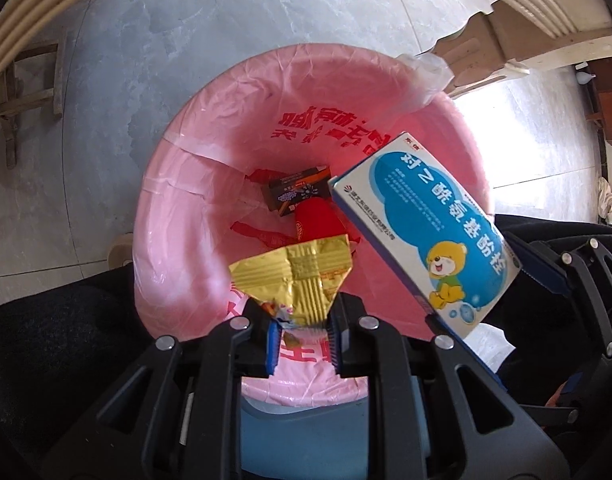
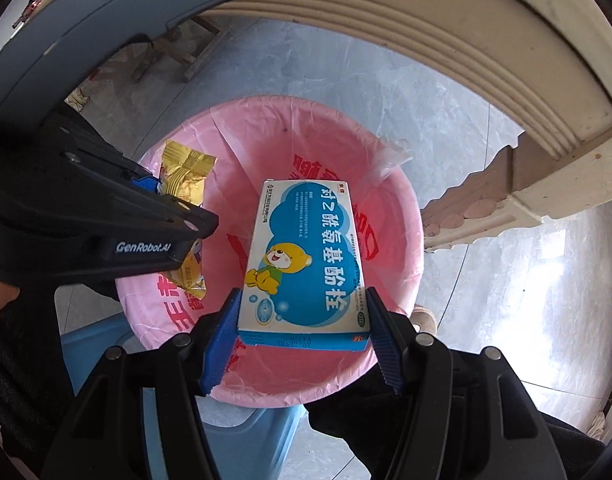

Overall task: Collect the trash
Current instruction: 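Open the left tool to drop the wrapper while the right tool drops the medicine box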

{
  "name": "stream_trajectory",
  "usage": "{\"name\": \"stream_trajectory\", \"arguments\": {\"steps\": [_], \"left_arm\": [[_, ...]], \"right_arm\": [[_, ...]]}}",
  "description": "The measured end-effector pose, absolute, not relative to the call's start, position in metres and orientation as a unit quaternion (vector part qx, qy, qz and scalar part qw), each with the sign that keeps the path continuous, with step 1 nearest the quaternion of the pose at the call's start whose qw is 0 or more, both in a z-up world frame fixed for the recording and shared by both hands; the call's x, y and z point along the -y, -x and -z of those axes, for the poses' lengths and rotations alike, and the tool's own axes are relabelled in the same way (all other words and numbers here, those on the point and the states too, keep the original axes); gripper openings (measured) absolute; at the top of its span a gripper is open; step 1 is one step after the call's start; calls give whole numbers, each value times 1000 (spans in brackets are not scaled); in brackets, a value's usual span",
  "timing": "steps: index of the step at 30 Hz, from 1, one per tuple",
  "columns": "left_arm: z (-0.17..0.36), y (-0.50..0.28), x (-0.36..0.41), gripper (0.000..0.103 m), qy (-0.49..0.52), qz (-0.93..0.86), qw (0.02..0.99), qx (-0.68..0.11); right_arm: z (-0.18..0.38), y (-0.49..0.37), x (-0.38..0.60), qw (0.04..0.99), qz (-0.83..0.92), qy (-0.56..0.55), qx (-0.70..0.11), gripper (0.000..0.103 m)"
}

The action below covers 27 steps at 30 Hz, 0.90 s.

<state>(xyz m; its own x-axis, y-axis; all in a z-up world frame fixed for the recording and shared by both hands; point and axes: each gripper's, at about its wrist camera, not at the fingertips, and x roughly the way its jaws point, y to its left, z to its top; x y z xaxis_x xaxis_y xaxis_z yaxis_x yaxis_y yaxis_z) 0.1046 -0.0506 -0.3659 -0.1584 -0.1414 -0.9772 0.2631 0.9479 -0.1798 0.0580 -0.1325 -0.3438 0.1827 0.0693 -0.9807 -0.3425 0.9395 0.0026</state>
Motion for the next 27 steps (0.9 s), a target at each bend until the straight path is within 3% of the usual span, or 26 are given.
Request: {"name": "stream_trajectory", "arguments": {"steps": [15, 18, 19, 22, 27], "left_arm": [[380, -106, 50, 19, -58, 135, 641, -753], [382, -106, 50, 34, -65, 133, 641, -753], [381, -106, 50, 44, -69, 133, 644, -750], [378, -106, 52, 55, -77, 136, 652, -742], [380, -106, 51, 57, -80, 133, 649, -744]], "right_arm": [[358, -70, 137, 746, -145, 81, -645, 60], [359, -71, 138, 743, -146, 80, -648, 62], [360, -71, 138, 742, -145, 82, -650, 68], [359, -71, 137, 745, -144, 83, -646, 73], [358, -71, 136, 746, -142, 81, -646, 73]]}}
